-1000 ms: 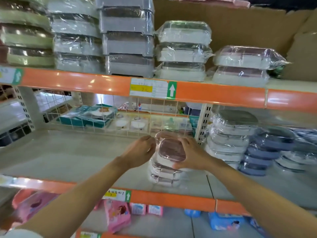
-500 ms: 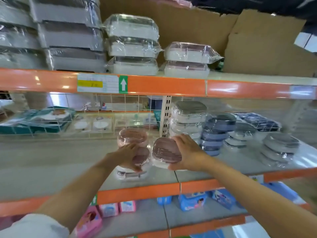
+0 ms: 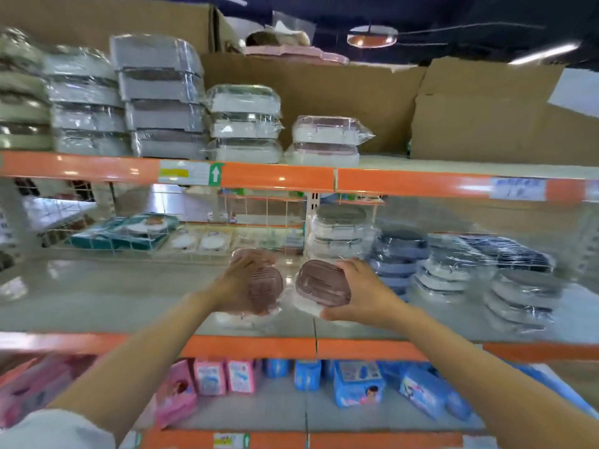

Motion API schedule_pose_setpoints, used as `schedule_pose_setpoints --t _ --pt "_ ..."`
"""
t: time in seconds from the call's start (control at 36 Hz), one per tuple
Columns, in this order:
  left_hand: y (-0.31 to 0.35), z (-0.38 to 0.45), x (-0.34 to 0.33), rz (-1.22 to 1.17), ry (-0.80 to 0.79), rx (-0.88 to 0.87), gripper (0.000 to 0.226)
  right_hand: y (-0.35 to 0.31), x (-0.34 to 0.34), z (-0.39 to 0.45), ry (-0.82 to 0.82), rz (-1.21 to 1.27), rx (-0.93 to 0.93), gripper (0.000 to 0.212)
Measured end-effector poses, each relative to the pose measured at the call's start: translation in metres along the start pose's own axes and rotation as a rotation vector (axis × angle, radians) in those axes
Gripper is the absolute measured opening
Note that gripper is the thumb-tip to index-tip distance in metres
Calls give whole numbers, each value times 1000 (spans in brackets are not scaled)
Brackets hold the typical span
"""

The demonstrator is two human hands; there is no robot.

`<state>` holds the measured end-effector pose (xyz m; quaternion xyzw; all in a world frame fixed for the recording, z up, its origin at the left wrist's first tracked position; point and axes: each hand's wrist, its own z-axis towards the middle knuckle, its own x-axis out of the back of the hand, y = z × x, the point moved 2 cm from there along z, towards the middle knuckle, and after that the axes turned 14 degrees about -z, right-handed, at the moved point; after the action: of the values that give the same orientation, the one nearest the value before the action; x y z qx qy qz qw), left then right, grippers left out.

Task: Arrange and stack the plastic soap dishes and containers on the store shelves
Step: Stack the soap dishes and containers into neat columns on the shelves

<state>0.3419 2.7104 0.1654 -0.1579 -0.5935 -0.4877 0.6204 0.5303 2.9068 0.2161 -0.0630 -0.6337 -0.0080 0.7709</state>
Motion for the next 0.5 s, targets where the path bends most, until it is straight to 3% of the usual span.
schedule_pose_setpoints --t 0.17,0.28,0.36,0.44,0.5 --pt "82 -28 30 47 13 99 99 12 22 -30 62 91 80 90" --pt "126 -47 59 15 28 125 101 15 48 -45 117 203 92 95" --pt "158 -57 87 -31 104 64 110 17 72 -51 186 281 95 96" --pt "182 -62 112 -81 215 35 93 20 99 -52 266 351 93 85" --pt "195 -60 129 -93 275 18 97 21 116 -50 315 420 92 77"
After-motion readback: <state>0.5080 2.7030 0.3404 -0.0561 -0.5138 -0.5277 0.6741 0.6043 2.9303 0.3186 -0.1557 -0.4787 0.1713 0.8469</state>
